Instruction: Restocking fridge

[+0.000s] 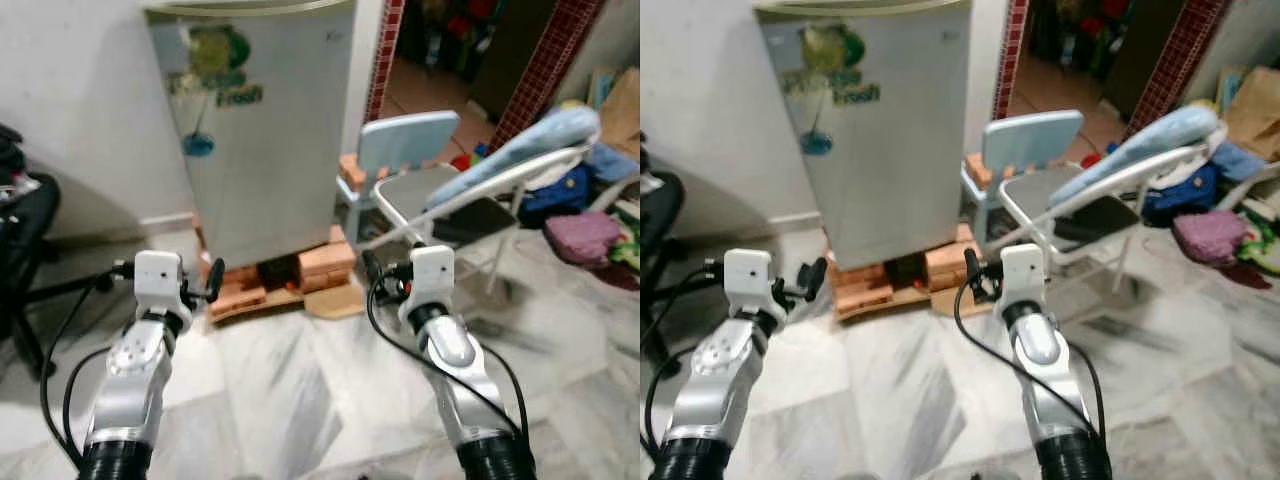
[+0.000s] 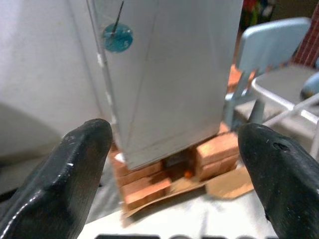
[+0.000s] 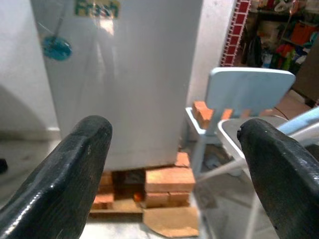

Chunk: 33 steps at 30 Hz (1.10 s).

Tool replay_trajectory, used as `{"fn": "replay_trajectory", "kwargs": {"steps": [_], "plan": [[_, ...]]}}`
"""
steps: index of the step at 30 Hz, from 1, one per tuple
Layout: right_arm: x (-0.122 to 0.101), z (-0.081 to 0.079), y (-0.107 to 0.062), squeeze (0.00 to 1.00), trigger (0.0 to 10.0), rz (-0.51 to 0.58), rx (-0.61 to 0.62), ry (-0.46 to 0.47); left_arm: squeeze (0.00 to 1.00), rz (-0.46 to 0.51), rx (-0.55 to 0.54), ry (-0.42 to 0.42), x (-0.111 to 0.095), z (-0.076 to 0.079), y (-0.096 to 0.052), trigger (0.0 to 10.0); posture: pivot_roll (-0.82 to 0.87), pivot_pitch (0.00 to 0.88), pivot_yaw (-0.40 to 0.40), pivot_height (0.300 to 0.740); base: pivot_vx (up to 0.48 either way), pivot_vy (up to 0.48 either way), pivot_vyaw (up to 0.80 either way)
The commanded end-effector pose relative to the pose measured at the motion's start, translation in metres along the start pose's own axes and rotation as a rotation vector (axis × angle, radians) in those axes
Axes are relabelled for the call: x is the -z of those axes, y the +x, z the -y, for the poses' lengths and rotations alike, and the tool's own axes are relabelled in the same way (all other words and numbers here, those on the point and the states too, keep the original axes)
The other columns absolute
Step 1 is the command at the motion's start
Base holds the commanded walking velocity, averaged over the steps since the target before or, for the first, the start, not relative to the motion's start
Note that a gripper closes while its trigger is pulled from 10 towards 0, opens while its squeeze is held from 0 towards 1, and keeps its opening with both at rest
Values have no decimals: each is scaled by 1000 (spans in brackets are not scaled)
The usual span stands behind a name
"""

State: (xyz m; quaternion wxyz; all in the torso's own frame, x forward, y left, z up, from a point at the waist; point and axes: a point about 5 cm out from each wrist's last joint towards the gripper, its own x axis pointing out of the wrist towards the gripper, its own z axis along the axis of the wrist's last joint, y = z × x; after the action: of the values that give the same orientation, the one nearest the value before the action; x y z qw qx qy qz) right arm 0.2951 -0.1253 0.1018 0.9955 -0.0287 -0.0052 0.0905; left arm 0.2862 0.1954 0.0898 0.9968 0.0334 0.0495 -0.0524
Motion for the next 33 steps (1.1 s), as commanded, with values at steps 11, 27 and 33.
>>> {"fn": "replay_trajectory", "kwargs": {"steps": [11,27,33], "plan": [[8,11,-6,0,10000,-22,57,20,0,10,45,11,3,8,-5,10000,53,43,12,740,119,425,-74],[8,14,-8,0,10000,-20,47,1,0,-24,8,-24,14,1,-10,10000,49,15,-11,740,385,197,0],[8,14,-7,0,10000,-22,45,-3,0,-20,13,-37,11,1,-9,10000,51,15,-12,740,316,362,-608]]}}
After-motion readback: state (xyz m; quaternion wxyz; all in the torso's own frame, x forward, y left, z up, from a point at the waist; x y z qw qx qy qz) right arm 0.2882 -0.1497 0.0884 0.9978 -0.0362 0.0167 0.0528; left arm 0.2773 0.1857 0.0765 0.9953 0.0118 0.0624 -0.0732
